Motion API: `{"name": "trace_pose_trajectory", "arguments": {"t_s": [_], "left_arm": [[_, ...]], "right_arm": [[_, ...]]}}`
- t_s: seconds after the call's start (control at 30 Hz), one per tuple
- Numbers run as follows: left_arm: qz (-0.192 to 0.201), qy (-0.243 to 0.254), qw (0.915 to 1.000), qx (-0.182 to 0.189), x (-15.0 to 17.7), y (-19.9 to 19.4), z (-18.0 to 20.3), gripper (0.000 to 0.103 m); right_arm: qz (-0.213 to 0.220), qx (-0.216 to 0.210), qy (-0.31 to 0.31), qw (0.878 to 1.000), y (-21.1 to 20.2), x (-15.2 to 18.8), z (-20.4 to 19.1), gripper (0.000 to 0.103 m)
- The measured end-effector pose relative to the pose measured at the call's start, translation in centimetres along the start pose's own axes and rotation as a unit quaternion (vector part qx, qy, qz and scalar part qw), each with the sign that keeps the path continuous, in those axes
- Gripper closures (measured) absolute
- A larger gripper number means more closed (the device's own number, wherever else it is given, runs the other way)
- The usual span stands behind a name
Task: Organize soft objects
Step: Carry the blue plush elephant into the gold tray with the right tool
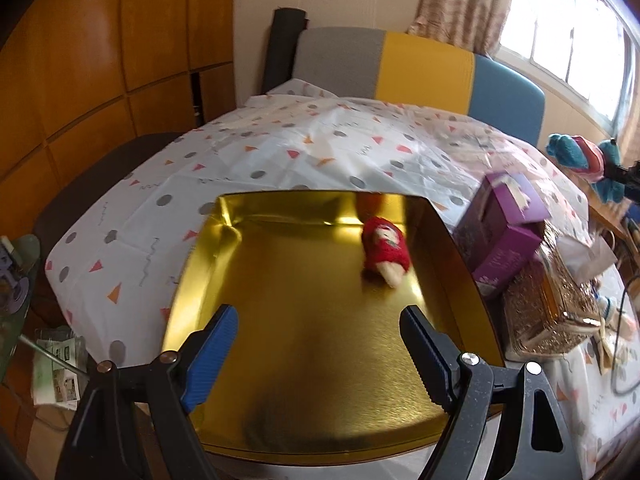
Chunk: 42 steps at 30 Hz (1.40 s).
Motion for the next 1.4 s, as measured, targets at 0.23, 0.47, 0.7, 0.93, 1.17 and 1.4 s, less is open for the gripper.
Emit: {"name": "trace_pose_trajectory", "arguments": {"t_s": [0.23, 0.47, 0.7, 0.93, 1.17, 1.4], "left_arm": [[0.014, -0.026, 0.9995, -0.014, -0.8, -0.6, -2.7, 0.016], [0.014, -0.043, 0.9988, -0.018, -0.9, -0.7, -4.0, 0.016], [0.01, -0.037, 0.9992, -0.013, -0.5, -0.7, -3.7, 0.016], [0.011, -0.028, 0.9995, -0.009, -0.5, -0.8, -3.0, 0.016], [0.015, -0.019, 0.9997, -0.005, -0.3, -1.4, -2.3, 0.016], [0.014, -0.003, 0.9999, 0.004, 0.0, -1.6, -1.1, 0.016]], "right_arm": [[-0.041, -0.122, -0.121, 0.984, 1.1, 2.6, -13.3, 0.067], [-0.133, -0.159, -0.222, 0.953, 4.6, 9.4, -22.1, 0.064], [-0.187, -0.146, -0.247, 0.939, 8.1, 13.6, -24.0, 0.053], [-0.174, -0.152, -0.24, 0.943, 7.2, 13.8, -23.5, 0.036], [-0.135, -0.143, -0.235, 0.952, 5.2, 12.4, -22.7, 0.03], [-0.089, -0.116, -0.221, 0.964, 2.0, 11.0, -20.1, 0.03]]}}
Point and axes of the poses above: each gripper's, at about its wrist camera, not at the fingertips, and y roughly the way its jaws point, z to its right, x to its underside, the point moved 4 cm from there along y, roughly the way its jaws point, and after that the axes turned 11 degrees about -y, right-handed, at the moved point
